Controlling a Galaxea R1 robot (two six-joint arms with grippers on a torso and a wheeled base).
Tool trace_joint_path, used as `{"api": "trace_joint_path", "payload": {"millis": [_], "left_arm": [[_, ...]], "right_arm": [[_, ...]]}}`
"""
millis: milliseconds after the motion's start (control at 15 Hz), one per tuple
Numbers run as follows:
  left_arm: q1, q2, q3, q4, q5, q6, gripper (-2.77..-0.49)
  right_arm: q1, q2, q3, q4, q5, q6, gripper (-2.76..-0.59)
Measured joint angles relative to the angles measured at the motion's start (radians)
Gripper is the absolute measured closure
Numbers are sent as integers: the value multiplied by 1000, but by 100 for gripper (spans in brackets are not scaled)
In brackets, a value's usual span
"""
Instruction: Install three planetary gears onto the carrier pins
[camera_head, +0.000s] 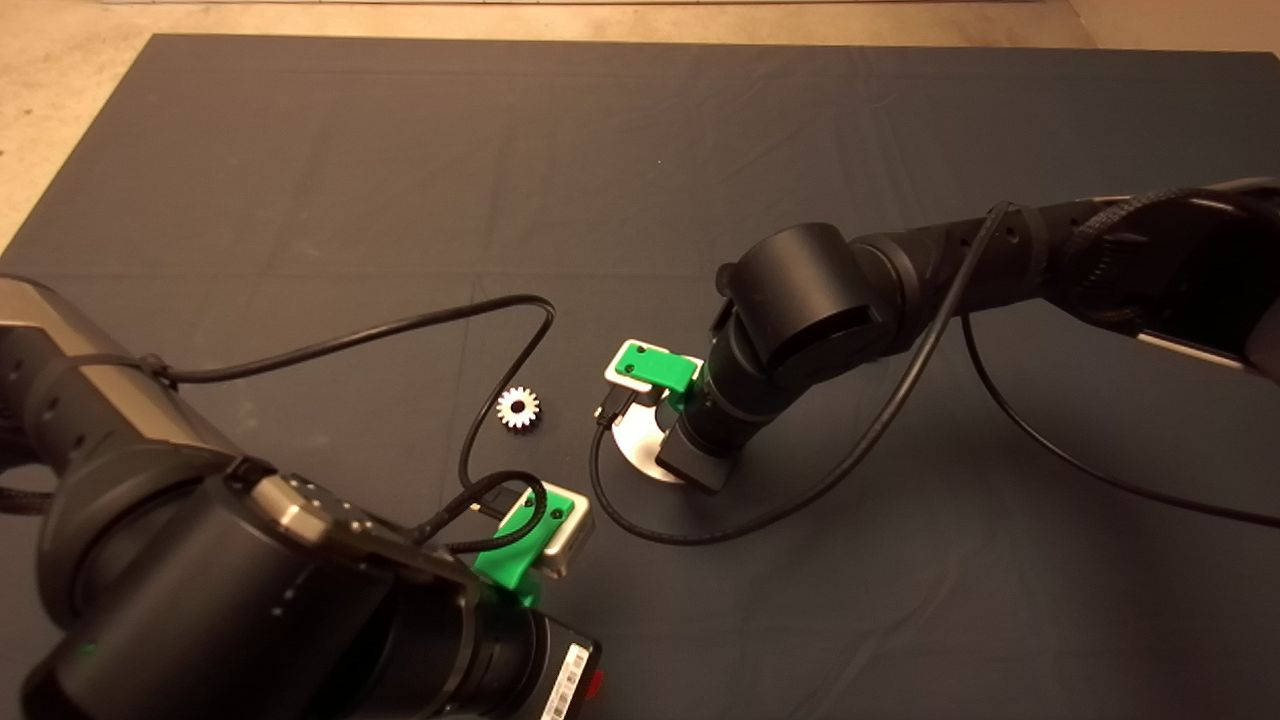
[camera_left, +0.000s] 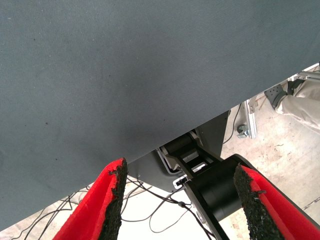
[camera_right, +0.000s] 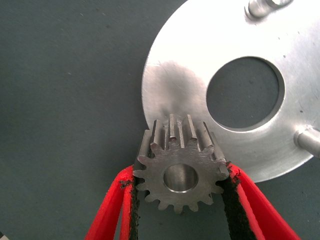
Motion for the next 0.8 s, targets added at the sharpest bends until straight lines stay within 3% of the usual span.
{"api": "trace_joint_path", "payload": {"millis": [600, 800], "left_arm": [[0, -2, 0, 0, 0, 0, -147], [-11, -2, 0, 0, 0, 0, -147]], "right_arm": [[-18, -16, 0, 0, 0, -13, -93], [-18, -15, 0, 0, 0, -16, -93]]}}
